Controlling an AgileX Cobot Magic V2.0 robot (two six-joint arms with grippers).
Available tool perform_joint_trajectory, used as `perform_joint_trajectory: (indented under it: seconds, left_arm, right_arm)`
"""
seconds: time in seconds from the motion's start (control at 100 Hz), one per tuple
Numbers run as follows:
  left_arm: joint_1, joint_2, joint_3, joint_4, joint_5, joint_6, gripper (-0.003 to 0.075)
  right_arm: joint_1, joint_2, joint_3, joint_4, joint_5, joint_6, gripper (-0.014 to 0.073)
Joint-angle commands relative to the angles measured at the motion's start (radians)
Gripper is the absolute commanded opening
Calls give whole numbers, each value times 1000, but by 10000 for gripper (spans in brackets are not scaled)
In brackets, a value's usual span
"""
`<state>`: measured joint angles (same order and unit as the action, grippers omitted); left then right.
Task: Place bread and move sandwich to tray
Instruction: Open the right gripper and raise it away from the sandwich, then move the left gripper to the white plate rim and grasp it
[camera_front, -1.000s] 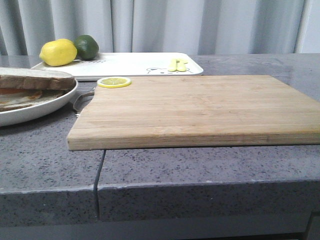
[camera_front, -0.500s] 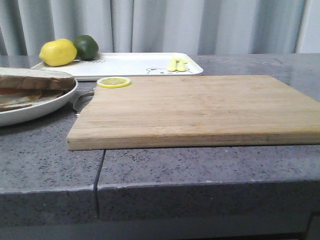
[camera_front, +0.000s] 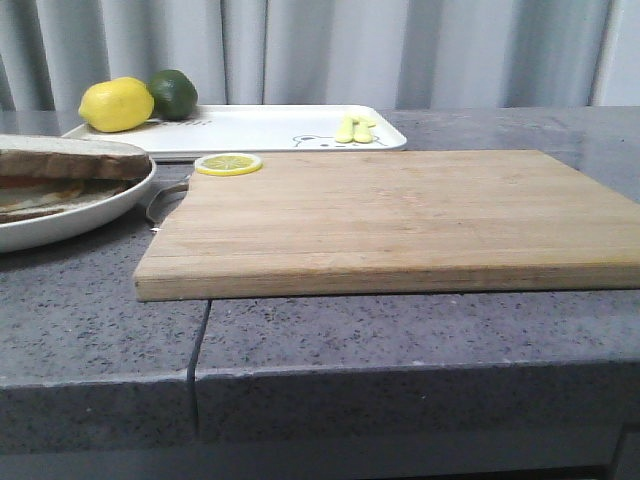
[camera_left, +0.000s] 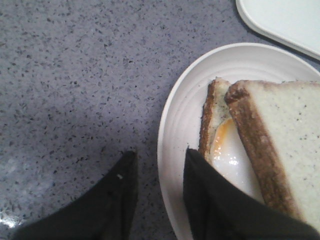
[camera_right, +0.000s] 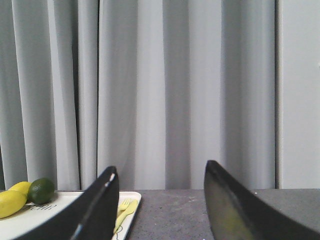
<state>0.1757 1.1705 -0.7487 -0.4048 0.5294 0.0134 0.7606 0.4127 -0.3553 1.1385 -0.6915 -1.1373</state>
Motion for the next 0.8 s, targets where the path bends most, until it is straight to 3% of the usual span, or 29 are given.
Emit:
perform_joint_trajectory:
  seconds: [0.0, 0.79]
  left_arm:
    - [2, 5, -37, -26, -54, 2, 211]
    - [-56, 155, -37, -59, -124, 18, 211]
  right_arm:
    - [-5, 4, -24, -44, -24, -14, 401]
    - [-5, 4, -24, -42, -23, -14, 401]
